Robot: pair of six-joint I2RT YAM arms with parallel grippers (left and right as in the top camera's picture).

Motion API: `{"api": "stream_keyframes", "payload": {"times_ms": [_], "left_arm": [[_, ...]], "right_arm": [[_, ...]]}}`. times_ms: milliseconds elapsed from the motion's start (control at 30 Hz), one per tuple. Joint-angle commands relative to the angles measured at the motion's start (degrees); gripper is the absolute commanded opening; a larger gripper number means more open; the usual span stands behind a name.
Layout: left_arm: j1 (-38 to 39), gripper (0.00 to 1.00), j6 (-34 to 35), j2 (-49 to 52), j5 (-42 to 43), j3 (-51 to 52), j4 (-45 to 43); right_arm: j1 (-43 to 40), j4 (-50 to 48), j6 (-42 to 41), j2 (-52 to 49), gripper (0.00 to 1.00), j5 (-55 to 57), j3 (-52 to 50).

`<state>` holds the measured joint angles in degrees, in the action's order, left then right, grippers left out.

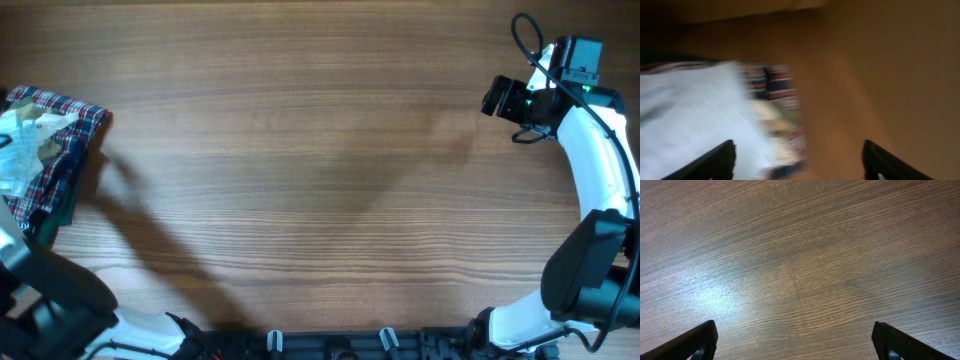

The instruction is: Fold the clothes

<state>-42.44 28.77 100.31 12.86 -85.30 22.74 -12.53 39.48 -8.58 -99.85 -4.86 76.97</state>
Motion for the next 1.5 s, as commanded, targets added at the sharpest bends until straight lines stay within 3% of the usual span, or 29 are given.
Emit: {"api": "stream_keyframes", "payload": {"times_ms": [0, 67, 267, 433, 1067, 1267, 1467], "left_arm": [[7.2, 0.89, 5.2, -3.9, 11.3, -1.7, -1.6], [15.5, 0.99, 5.2, -3.8, 11.3, -1.7, -1.6], [35.4, 1.0, 5.1, -3.8, 11.3, -1.7, -1.9], [44.1, 1.0, 5.1, -3.8, 11.3, -1.7, -1.9], [45.5, 1.0, 5.1, -3.8, 11.3, -1.7, -1.9], [45.5, 1.0, 5.1, -3.8, 11.3, -1.7, -1.9], [45.5, 1.0, 5.1, -3.8, 11.3, -1.7, -1.9]], "right_arm": [[0.2, 0.0, -0.4, -0.1, 1.0, 0.6, -0.5], [0.2, 0.0, -0.4, -0.1, 1.0, 0.6, -0.5], [0.2, 0.0, -0.4, -0.1, 1.0, 0.6, -0.5], [0.2, 0.0, -0.4, -0.1, 1.0, 0.6, -0.5], [0.1, -0.2, -0.4, 0.0, 1.0, 0.6, -0.6], [17.4, -0.2, -0.4, 8.3, 1.0, 0.6, -0.6], [32.5, -0.2, 1.4, 25.8, 1.0, 2.3, -0.6]]}}
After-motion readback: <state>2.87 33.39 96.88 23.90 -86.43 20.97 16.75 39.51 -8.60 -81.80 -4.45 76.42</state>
